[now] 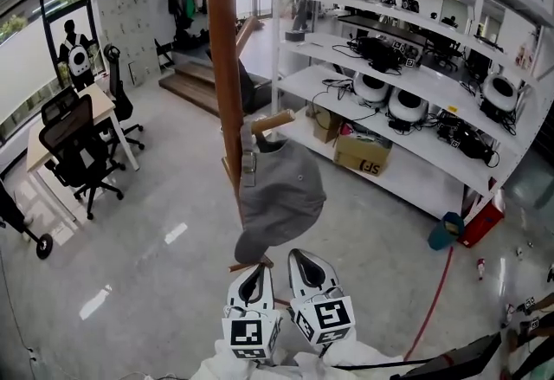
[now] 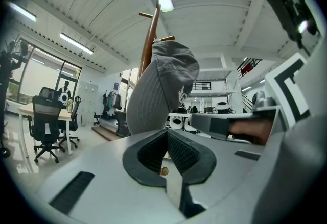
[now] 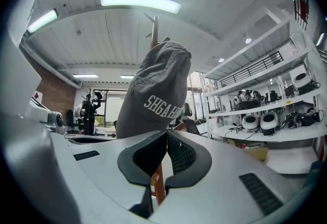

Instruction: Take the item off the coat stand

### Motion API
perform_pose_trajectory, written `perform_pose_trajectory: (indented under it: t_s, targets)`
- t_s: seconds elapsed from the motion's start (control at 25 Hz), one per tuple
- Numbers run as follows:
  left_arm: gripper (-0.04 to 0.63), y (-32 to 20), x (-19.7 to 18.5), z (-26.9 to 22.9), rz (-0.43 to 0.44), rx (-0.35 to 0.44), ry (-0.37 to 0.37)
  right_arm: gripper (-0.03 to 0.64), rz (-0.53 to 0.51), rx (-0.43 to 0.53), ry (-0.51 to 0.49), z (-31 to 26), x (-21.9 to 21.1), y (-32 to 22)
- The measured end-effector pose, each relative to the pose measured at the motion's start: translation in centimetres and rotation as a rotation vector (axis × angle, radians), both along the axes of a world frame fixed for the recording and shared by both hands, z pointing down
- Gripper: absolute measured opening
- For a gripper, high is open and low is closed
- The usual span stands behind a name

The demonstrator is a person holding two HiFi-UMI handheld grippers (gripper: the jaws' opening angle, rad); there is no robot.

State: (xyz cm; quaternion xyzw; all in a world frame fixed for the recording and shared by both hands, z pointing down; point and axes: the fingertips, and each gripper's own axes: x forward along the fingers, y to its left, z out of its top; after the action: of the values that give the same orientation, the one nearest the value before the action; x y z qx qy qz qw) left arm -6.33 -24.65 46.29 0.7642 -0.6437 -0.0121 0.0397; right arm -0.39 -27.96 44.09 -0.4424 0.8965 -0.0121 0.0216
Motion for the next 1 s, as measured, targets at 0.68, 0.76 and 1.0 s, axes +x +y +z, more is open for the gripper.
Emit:
perform_pose_trajectory:
  t_s: [0.68,0.76,1.0]
  targets:
    - [0.001,0.8,0.1,-0.7,0.035,0.017,0.01,0.011,0.051,0.026,-0.049,-1.7,1.7,1.3]
    - [0.002,1.1,0.1,-0.5,0.037,0.017,0.01,0.011,0.05,0.039,-0.062,-2.3,1.7,1.8]
    - [0.001,1.5,0.2,-0.7,0.044,0.019,0.011,0.015,0.046,0.092,-0.08,-5.2,2.1,2.3]
